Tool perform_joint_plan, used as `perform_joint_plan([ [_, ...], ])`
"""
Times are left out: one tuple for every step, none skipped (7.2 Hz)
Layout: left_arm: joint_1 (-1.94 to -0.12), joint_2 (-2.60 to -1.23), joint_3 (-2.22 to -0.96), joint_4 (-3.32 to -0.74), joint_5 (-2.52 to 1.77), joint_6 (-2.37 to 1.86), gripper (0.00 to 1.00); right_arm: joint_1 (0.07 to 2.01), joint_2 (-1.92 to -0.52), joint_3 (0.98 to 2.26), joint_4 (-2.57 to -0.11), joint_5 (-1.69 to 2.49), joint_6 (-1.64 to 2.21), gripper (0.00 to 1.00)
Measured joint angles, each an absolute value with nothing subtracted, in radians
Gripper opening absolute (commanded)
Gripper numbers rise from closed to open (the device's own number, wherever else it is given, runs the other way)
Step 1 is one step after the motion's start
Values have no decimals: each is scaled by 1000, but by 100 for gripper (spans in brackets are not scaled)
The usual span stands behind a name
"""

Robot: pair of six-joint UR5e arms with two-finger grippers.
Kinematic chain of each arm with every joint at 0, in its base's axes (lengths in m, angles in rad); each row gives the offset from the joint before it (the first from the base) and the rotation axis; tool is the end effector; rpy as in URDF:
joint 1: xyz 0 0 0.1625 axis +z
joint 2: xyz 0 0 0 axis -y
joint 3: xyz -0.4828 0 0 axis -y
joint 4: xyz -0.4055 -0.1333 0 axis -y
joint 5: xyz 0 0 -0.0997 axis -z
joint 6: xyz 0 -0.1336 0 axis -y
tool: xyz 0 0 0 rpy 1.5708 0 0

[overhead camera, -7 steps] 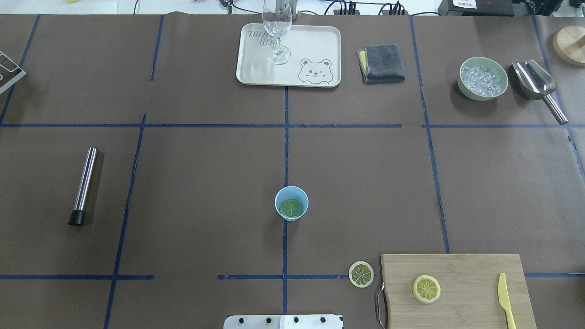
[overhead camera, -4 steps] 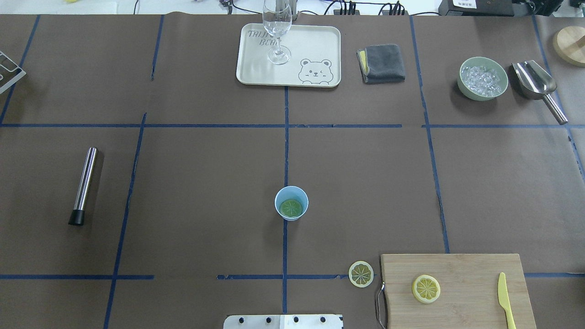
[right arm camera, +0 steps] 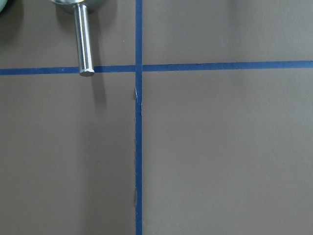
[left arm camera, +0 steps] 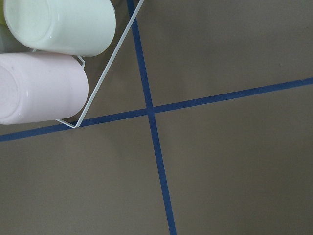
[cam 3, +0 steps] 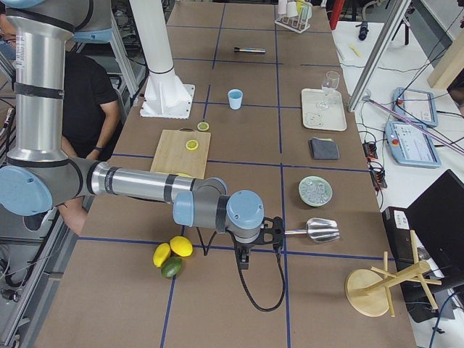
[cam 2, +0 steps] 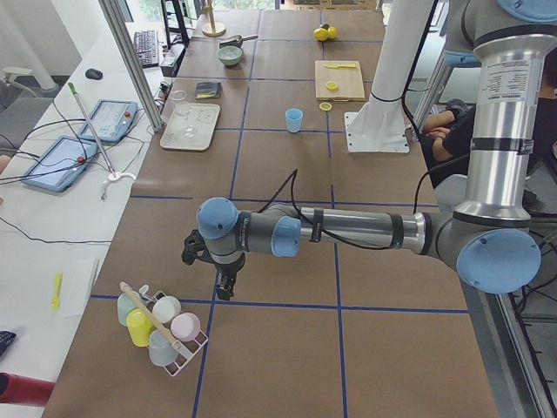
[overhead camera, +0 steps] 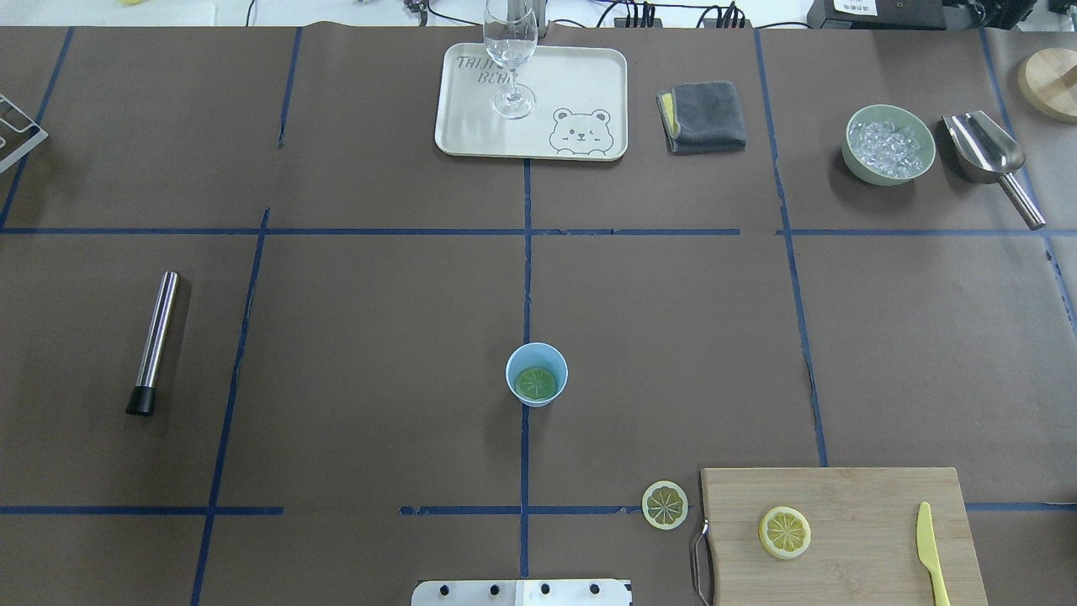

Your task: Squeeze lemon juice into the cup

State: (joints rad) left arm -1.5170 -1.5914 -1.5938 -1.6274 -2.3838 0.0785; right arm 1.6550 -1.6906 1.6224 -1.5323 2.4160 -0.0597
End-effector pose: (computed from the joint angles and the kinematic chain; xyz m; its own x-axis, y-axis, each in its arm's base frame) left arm -0.0081 -0.5246 0.7089 0.6761 0.1871 -0.7126 -0.1068 0.9819 0.1564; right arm 0.0706 -0.4395 0.7610 0.6632 0.0184 0.7482 -0.0446 0.9989 0.0150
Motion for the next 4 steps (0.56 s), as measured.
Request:
perform_joint_plan([
  [-1517,-1591,-1595,-1627,-2385,78,100,1655,-1681,1632,-1531,2414,-31,100],
  [-1517,-1591,-1597,-1628,-2385,78,100,1653,-1669,1652,-1531,2411,21,100],
  [-1517,-1592,-1598,-1628,-2384,78,100,1645,-1660,1676,-1531,2408,70,100],
  [-1517,-1592,-1598,-1628,-2384,78,100,1630,-1656,1694,-1532,2406,103,100],
])
